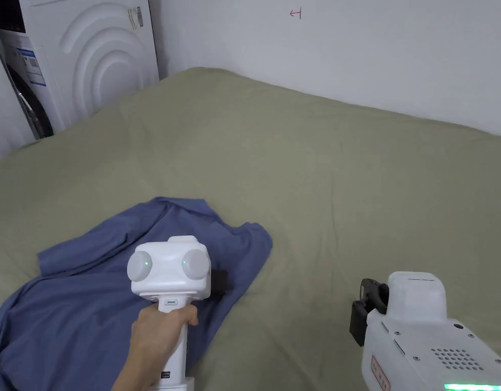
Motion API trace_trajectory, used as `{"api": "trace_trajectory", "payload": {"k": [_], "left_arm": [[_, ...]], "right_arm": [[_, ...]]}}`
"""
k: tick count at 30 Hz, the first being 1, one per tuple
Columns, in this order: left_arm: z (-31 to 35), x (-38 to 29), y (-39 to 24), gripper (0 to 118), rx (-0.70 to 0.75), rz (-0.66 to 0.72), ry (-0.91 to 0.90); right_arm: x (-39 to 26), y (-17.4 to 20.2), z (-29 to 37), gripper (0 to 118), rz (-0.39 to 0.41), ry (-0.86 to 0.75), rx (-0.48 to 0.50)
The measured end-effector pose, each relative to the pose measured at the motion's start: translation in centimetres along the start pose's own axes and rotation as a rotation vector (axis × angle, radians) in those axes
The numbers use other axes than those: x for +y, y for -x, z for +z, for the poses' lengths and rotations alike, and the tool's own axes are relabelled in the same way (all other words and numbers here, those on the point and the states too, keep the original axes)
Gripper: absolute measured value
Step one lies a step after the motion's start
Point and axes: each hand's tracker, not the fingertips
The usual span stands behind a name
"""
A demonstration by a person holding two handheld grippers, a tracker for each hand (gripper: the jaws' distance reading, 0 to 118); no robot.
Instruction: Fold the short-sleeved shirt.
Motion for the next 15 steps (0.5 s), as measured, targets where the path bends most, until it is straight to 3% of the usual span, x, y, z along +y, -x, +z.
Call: {"api": "trace_trajectory", "payload": {"k": [2, 5, 6, 8, 9, 15], "left_arm": [[1.7, 0.4, -0.5, 89, 0.012, 0.000, -0.036], [2.8, 0.7, -0.2, 14, 0.009, 0.067, -0.056], [2.7, 0.8, -0.2, 7, 0.063, 0.067, -0.057], [2.1, 0.7, 0.4, 7, 0.146, 0.063, -0.052], [1.8, 0.5, 0.1, 7, 0.033, 0.092, -0.040], [4.5, 2.2, 2.7, 7, -0.102, 0.181, -0.016]], "right_arm": [[-0.1, -0.2, 0.0, 0, 0.000, 0.005, -0.002], [-0.3, -0.6, -0.1, 0, -0.003, 0.013, -0.008], [-0.3, -0.7, -0.1, 0, -0.009, 0.018, -0.010], [-0.4, -1.0, 0.0, 0, -0.032, 0.022, -0.015], [-0.5, -1.2, 0.1, 0, -0.043, 0.025, -0.014], [-0.5, -2.7, 1.1, 0, -0.065, 0.023, -0.044]]}}
